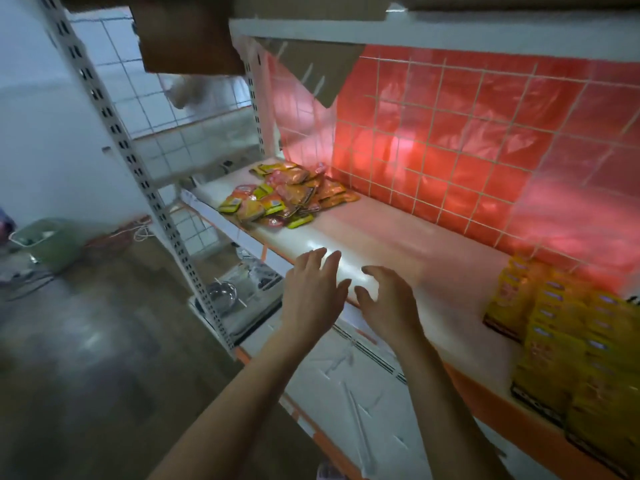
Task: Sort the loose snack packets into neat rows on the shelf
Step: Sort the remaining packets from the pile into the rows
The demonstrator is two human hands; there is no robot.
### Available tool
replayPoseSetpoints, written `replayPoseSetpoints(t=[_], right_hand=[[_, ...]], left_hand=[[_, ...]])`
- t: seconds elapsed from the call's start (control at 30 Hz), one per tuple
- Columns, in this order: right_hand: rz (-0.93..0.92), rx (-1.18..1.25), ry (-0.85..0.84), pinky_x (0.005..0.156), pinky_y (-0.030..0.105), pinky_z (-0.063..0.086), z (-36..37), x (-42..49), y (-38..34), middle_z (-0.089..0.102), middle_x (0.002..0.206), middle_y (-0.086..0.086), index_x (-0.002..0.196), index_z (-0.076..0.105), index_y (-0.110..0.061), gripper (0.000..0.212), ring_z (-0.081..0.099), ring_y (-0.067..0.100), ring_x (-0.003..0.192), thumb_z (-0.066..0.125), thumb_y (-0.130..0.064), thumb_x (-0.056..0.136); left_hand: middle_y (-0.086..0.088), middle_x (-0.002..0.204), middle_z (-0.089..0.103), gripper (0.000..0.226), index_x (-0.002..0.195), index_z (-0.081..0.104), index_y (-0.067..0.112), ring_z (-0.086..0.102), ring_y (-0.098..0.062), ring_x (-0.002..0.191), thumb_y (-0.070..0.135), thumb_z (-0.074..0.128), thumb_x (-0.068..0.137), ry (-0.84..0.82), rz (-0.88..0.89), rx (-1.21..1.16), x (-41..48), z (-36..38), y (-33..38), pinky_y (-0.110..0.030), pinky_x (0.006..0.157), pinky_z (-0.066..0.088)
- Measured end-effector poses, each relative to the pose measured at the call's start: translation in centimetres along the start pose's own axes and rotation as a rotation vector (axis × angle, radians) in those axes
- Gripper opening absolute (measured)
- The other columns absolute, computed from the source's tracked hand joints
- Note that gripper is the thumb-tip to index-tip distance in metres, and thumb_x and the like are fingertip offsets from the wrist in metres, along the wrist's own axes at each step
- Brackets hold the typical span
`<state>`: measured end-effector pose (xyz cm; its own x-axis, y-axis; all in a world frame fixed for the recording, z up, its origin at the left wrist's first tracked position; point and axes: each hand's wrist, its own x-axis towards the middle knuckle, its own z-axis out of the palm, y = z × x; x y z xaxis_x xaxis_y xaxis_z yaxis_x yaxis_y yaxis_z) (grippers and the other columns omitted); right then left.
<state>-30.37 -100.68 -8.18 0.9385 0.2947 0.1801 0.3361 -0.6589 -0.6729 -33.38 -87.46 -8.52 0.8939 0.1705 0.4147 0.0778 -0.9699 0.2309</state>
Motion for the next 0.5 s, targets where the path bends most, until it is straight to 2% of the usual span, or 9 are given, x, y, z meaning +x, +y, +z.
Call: replayPoseSetpoints(t=[0.1, 0.23, 0.4, 0.5], right_hand=[[0.007, 0.020, -0.038, 0.104, 0.025, 0.032, 2.6, 4.8, -1.7, 0.053, 0.137, 0.003, 0.131, 0.052, -0.015, 0.041, 0.046, 0.020, 0.127, 0.059, -0.022, 0.091], [0.041, 0.034, -0.080, 0.102, 0.031, 0.036, 5.3, 10.6, -3.6, 0.055, 0.133, 0.008, 0.132, 0.050, -0.012, 0.043, 0.049, 0.025, 0.123, 0.060, -0.023, 0.091], [0.114, 0.031, -0.109, 0.098, 0.032, 0.038, 8.2, 15.8, -5.1, 0.058, 0.130, 0.010, 0.131, 0.050, -0.012, 0.042, 0.051, 0.028, 0.120, 0.060, -0.024, 0.091], [0.130, 0.014, -0.064, 0.094, 0.032, 0.038, 9.9, 19.1, -6.3, 0.060, 0.126, 0.012, 0.129, 0.053, -0.010, 0.041, 0.053, 0.032, 0.118, 0.061, -0.020, 0.089]], left_hand=[[-0.018, 0.130, 0.056, 0.056, 0.129, 0.056, 0.010, 0.053, -0.040, 0.117, 0.035, 0.071, 0.081, -0.009, -0.057, 0.049, 3.5, 0.6, -4.0, -0.049, 0.088, 0.047], [-0.009, 0.141, 0.043, 0.057, 0.139, 0.041, 0.016, 0.039, -0.033, 0.127, 0.042, 0.055, 0.091, -0.074, -0.179, 0.041, 7.8, 1.3, -8.8, -0.043, 0.097, 0.041], [-0.014, 0.130, 0.052, 0.047, 0.128, 0.051, 0.009, 0.044, -0.037, 0.120, 0.034, 0.060, 0.089, -0.102, -0.244, -0.030, 12.3, 2.3, -14.3, -0.043, 0.095, 0.039], [-0.015, 0.127, 0.054, 0.047, 0.128, 0.052, 0.008, 0.047, -0.036, 0.117, 0.031, 0.061, 0.088, -0.119, -0.231, -0.051, 15.6, 3.1, -17.7, -0.042, 0.095, 0.038]])
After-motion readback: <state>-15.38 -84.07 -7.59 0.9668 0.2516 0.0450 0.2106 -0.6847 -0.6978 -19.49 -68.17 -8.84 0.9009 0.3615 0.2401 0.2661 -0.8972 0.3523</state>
